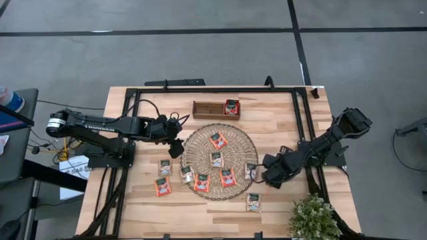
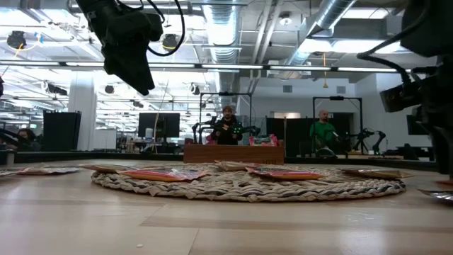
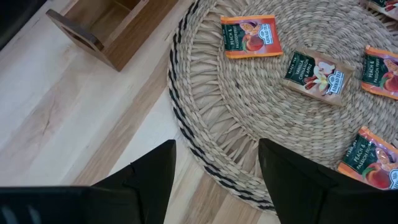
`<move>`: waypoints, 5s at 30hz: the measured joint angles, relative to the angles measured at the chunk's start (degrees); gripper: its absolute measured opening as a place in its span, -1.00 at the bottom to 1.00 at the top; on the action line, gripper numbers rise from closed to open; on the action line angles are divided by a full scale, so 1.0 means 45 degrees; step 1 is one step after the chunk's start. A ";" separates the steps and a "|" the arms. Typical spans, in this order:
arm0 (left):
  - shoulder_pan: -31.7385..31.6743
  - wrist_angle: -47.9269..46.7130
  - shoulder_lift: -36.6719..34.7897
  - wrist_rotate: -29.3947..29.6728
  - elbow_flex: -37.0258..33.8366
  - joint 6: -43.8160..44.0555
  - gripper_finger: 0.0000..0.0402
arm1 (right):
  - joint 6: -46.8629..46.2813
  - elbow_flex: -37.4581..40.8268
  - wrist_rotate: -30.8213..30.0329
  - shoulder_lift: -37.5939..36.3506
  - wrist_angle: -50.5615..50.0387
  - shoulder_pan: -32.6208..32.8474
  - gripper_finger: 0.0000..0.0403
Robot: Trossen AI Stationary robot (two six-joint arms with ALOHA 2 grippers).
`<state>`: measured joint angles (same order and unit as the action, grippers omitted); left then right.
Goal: Pick & Place Tea
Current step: Put the orange tea bag into the middle section of the wooden organizer
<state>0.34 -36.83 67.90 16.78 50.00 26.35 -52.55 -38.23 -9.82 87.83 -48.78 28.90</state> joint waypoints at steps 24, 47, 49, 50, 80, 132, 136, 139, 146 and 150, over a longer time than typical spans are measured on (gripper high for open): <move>0.0000 0.0033 0.0000 0.0000 0.0000 0.0005 0.11 | 0.1011 0.0191 0.0230 -0.1716 0.0045 -0.0119 0.05; 0.0000 0.0227 0.0000 0.0000 0.0000 0.0005 0.11 | 0.0670 0.0852 0.0915 -0.0877 0.1623 -0.0449 -0.26; 0.0000 0.0222 0.0000 0.0000 0.0000 0.0005 0.11 | 0.0770 0.0857 0.0999 -0.0879 0.1787 -0.0449 -0.37; 0.0000 0.0222 0.0000 0.0000 0.0000 0.0005 0.11 | 0.0786 0.0858 0.1027 -0.0875 0.1847 -0.0449 -0.42; 0.0000 0.0233 0.0000 -0.0001 0.0000 0.0053 0.11 | 0.1042 0.0881 0.1766 -0.0894 0.1992 -0.0479 -0.01; 0.0000 0.1007 0.0000 -0.0005 0.0000 -0.0316 0.11 | 0.0432 0.0886 0.1988 -0.0913 0.1598 -0.1936 -0.97; 0.0000 0.1336 0.0000 -0.0005 0.0000 -0.0316 0.11 | 0.0427 0.0837 0.1935 -0.0911 0.1494 -0.1936 -0.99; 0.0000 0.1647 0.0000 -0.0005 0.0000 -0.0316 0.11 | 0.0432 0.0555 0.1604 -0.0792 0.0927 -0.1935 -1.00; 0.0002 0.1844 0.0000 -0.0009 0.0000 -0.0321 0.11 | 0.0440 -0.0165 0.0429 -0.0704 -0.0791 -0.1950 -1.00; 0.0005 0.1854 0.0000 -0.0051 0.0000 -0.0316 0.11 | 0.0663 -0.0485 0.0441 -0.0709 -0.1412 -0.1950 -1.00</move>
<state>0.36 -28.49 67.90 16.55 50.00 24.93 -49.57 -40.41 -7.84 84.64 -55.14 20.12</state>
